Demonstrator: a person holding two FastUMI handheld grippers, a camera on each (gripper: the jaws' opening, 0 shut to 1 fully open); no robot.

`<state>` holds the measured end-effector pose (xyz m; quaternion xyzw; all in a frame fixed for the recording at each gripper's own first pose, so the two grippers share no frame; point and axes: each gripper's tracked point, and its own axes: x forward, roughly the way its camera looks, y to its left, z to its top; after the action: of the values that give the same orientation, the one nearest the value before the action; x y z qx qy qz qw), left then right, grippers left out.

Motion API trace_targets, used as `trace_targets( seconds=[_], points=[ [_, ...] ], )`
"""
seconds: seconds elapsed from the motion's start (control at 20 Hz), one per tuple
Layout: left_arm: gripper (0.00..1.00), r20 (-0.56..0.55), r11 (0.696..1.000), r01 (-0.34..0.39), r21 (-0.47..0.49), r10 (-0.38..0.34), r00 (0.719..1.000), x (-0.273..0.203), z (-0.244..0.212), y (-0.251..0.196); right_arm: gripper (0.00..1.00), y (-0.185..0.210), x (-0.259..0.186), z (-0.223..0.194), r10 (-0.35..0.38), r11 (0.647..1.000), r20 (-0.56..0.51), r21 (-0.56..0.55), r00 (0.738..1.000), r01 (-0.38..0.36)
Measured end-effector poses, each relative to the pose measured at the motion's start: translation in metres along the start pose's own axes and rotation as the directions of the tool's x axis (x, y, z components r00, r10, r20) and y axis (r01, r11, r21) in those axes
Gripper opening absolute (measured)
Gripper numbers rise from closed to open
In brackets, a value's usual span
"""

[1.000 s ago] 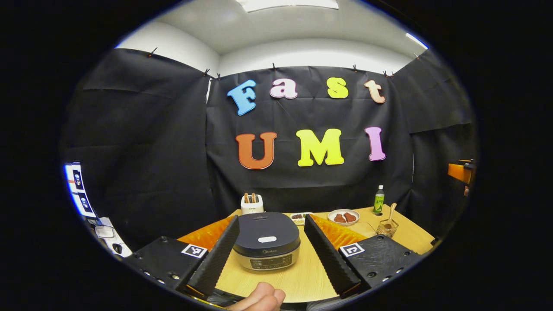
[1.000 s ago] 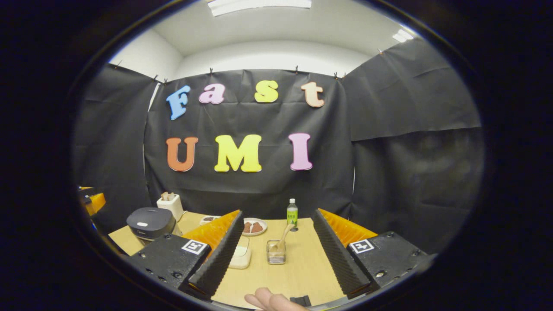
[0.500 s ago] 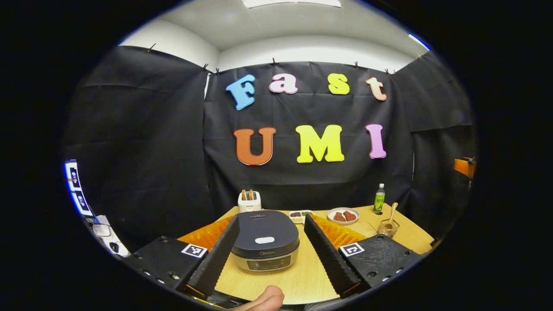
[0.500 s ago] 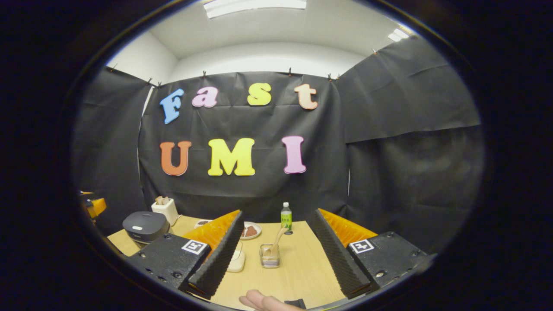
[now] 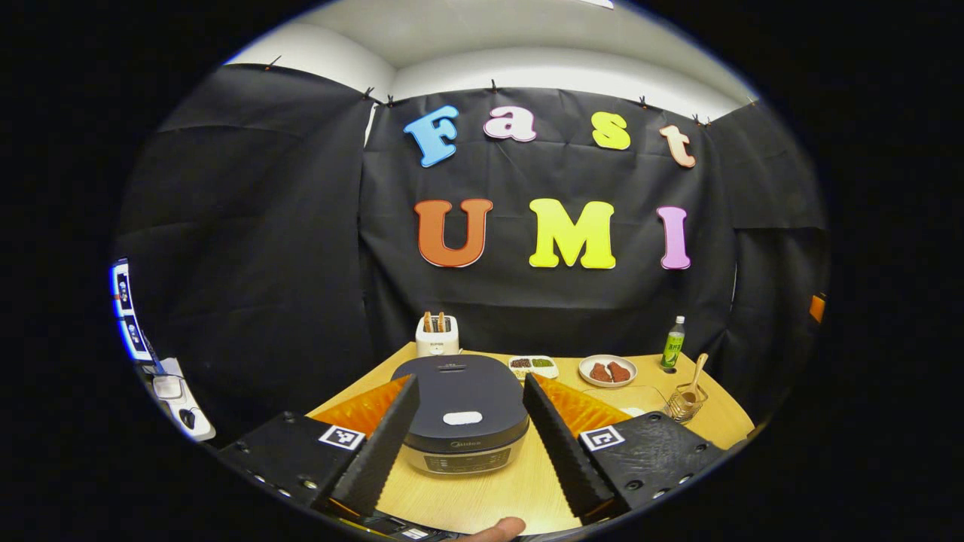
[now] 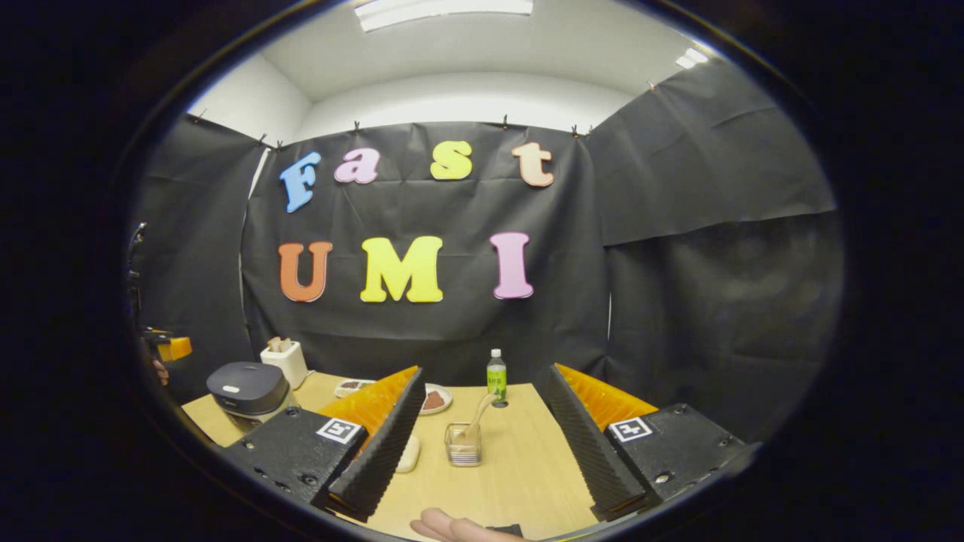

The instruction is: Close the left gripper, press the button to open the rice cooker; take a wooden spoon from the chopstick holder with the right hand, scoop a spoonful of rice and pour it into the rice cooker, then put the wooden spoon back into the chopstick holder.

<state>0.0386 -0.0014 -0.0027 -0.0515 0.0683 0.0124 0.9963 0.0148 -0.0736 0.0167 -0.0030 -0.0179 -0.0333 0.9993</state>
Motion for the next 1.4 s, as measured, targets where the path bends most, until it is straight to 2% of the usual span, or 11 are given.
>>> trace_targets(
  seconds=[0.05,0.1,0.15,0.25,0.3,0.35,0.45,0.5,0.65,0.9,1.4],
  points=[
    [0.94,-0.018,1.000,0.013,-0.007,-0.013,1.000,0.011,-0.003,-0.003,1.00,-0.002,0.002,-0.003,-0.002,1.000,0.001,-0.005,1.000,0.002],
    [0.73,-0.035,1.000,0.022,-0.013,-0.023,0.999,0.019,-0.006,-0.007,1.00,-0.005,0.002,-0.008,-0.004,1.000,-0.005,-0.010,1.000,0.004],
    [0.78,-0.061,0.999,0.042,-0.013,-0.042,0.997,0.037,-0.010,-0.011,1.00,-0.005,0.003,-0.015,-0.003,1.000,-0.014,-0.013,1.000,0.003],
    [0.39,-0.104,0.998,0.056,-0.001,-0.056,0.993,0.060,-0.023,-0.014,1.00,-0.004,0.004,-0.024,0.008,1.000,-0.029,-0.022,1.000,-0.009],
    [0.10,-0.120,0.998,0.056,0.009,-0.055,0.991,0.070,-0.029,-0.014,1.00,-0.004,0.005,-0.025,0.012,1.000,-0.028,-0.029,1.000,-0.013],
    [0.21,-0.127,0.998,0.057,0.016,-0.054,0.990,0.075,-0.035,-0.017,1.00,-0.005,0.006,-0.026,0.011,0.999,-0.023,-0.037,1.000,-0.012],
    [0.02,-0.162,0.999,0.038,0.014,-0.035,0.986,0.088,-0.048,-0.014,1.00,-0.008,0.008,-0.029,0.007,0.999,-0.016,-0.048,1.000,-0.008],
    [0.00,-0.194,1.000,0.024,0.013,-0.021,0.981,0.096,-0.057,-0.012,1.00,-0.009,0.008,-0.031,0.008,0.999,-0.018,-0.047,1.000,-0.008],
    [0.00,-0.273,1.000,-0.020,-0.003,0.018,0.962,0.113,-0.079,-0.005,1.00,-0.011,0.010,-0.041,0.015,0.999,-0.035,-0.041,0.999,-0.017],
    [0.00,-0.310,0.998,-0.061,0.023,0.065,0.948,0.130,-0.096,0.007,1.00,-0.023,0.016,-0.054,0.005,0.999,-0.066,-0.033,0.998,-0.007],
    [0.00,-0.346,0.997,-0.069,-0.038,0.052,0.937,0.137,-0.118,0.010,1.00,-0.034,0.017,-0.068,-0.007,1.000,-0.094,-0.012,0.996,0.006]
  ],
)
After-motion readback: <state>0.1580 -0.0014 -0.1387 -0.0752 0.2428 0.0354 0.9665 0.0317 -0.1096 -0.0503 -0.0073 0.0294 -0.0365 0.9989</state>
